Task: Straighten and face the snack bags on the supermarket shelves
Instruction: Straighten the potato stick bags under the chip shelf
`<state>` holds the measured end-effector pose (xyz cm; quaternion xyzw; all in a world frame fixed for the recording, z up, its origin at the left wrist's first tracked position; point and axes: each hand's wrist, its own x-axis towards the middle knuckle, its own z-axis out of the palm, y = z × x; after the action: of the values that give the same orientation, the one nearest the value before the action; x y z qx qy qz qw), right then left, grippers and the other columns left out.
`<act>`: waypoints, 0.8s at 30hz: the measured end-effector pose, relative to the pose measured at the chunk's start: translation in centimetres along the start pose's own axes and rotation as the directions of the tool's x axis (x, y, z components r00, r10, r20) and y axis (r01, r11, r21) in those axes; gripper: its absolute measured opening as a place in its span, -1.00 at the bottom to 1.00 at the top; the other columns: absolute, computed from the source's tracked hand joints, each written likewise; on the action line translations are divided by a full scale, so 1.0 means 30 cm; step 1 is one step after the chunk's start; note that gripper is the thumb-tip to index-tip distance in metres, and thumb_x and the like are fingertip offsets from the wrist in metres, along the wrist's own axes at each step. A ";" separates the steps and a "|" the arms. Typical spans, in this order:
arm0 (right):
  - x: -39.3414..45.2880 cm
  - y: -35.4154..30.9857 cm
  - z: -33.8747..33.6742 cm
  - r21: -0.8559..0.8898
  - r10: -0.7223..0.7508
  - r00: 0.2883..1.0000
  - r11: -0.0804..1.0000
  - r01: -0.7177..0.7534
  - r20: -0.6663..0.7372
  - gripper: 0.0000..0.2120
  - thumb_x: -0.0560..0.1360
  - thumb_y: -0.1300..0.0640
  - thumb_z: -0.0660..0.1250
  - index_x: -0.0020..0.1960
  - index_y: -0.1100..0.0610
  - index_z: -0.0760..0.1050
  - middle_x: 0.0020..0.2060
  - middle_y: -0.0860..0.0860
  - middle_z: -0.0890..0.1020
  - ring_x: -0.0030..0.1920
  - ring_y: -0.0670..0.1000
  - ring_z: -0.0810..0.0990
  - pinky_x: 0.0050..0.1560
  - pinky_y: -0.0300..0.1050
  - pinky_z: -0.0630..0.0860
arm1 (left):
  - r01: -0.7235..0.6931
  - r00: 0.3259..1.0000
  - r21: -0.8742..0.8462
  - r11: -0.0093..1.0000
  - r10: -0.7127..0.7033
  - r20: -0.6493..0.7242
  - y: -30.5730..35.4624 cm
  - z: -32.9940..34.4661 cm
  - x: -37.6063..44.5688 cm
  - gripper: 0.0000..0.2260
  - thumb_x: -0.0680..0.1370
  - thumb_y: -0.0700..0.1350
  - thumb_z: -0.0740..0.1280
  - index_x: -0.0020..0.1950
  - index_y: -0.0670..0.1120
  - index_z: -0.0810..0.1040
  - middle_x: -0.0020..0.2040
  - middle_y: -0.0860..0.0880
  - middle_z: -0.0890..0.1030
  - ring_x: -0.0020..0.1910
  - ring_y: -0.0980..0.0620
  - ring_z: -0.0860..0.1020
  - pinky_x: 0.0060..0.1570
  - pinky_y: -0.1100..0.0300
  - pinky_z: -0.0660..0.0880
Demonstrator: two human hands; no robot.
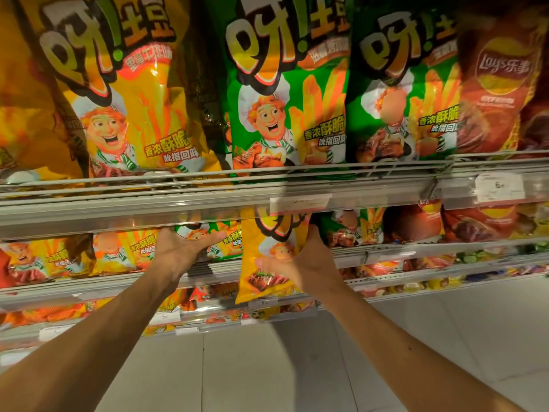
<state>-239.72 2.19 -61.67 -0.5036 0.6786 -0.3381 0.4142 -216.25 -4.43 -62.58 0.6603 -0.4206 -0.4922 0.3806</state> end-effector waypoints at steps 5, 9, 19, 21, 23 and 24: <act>-0.090 0.075 -0.061 -0.049 0.091 0.996 0.995 -0.091 0.014 -0.03 0.07 -0.27 0.66 0.37 -0.12 0.31 0.13 -0.22 0.64 0.14 -0.06 0.61 0.21 -0.10 0.50 | -0.041 0.999 0.033 0.999 0.041 -0.001 0.017 0.054 -0.023 -0.58 0.25 -0.09 0.66 -0.04 -0.26 0.60 -0.18 -0.09 0.68 -0.23 0.13 0.61 -0.20 0.30 0.55; -0.148 0.155 -0.113 -0.063 0.164 0.985 0.984 -0.167 -0.050 -0.02 -0.08 -0.37 0.58 0.26 -0.15 0.34 0.09 -0.20 0.66 0.09 -0.05 0.64 0.19 -0.01 0.58 | -0.008 1.000 0.050 0.999 0.008 0.003 0.041 0.127 -0.044 -0.59 0.20 -0.01 0.66 -0.24 -0.25 0.58 -0.35 -0.06 0.65 -0.24 0.11 0.63 -0.06 0.18 0.50; -0.194 0.340 -0.273 0.025 0.240 0.942 0.970 -0.241 -0.235 -0.13 0.07 -0.20 0.71 0.25 -0.16 0.34 0.03 -0.26 0.60 -0.01 -0.07 0.58 0.01 -0.16 0.53 | -0.024 0.997 0.064 0.998 0.020 0.072 0.078 0.302 -0.084 -0.43 0.18 0.03 0.65 -0.06 -0.36 0.60 -0.04 -0.23 0.71 0.01 -0.06 0.68 0.15 -0.08 0.58; -0.191 0.364 -0.297 0.045 0.247 0.933 0.969 -0.244 -0.262 -0.21 0.12 -0.14 0.72 0.16 -0.19 0.30 -0.06 -0.35 0.54 -0.12 -0.24 0.54 -0.17 -0.35 0.42 | -0.049 0.995 0.079 0.996 0.042 0.092 0.086 0.335 -0.097 -0.36 0.19 0.06 0.65 0.03 -0.38 0.59 0.05 -0.34 0.66 0.03 -0.12 0.64 0.20 -0.17 0.54; -0.190 0.381 -0.317 0.055 0.258 0.928 0.966 -0.252 -0.268 -0.23 0.13 -0.13 0.72 0.14 -0.19 0.29 -0.10 -0.39 0.52 -0.18 -0.34 0.50 -0.28 -0.48 0.35 | -0.069 0.994 0.120 0.990 0.058 0.091 0.092 0.372 -0.109 -0.38 0.23 0.06 0.65 0.04 -0.37 0.60 -0.05 -0.28 0.67 -0.11 -0.06 0.58 0.17 -0.20 0.55; -0.191 0.388 -0.325 0.059 0.262 0.929 0.965 -0.255 -0.262 -0.24 0.13 -0.12 0.72 0.13 -0.19 0.30 -0.10 -0.38 0.53 -0.18 -0.36 0.50 -0.30 -0.48 0.35 | -0.062 0.995 0.139 0.988 0.050 0.086 0.094 0.391 -0.108 -0.38 0.25 0.06 0.65 0.04 -0.39 0.60 -0.12 -0.22 0.66 -0.16 -0.05 0.57 0.15 -0.21 0.55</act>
<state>-252.35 11.18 -66.43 -0.3546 0.7845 -0.3538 0.3656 -228.66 -3.45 -61.59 0.6526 -0.4884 -0.4770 0.3286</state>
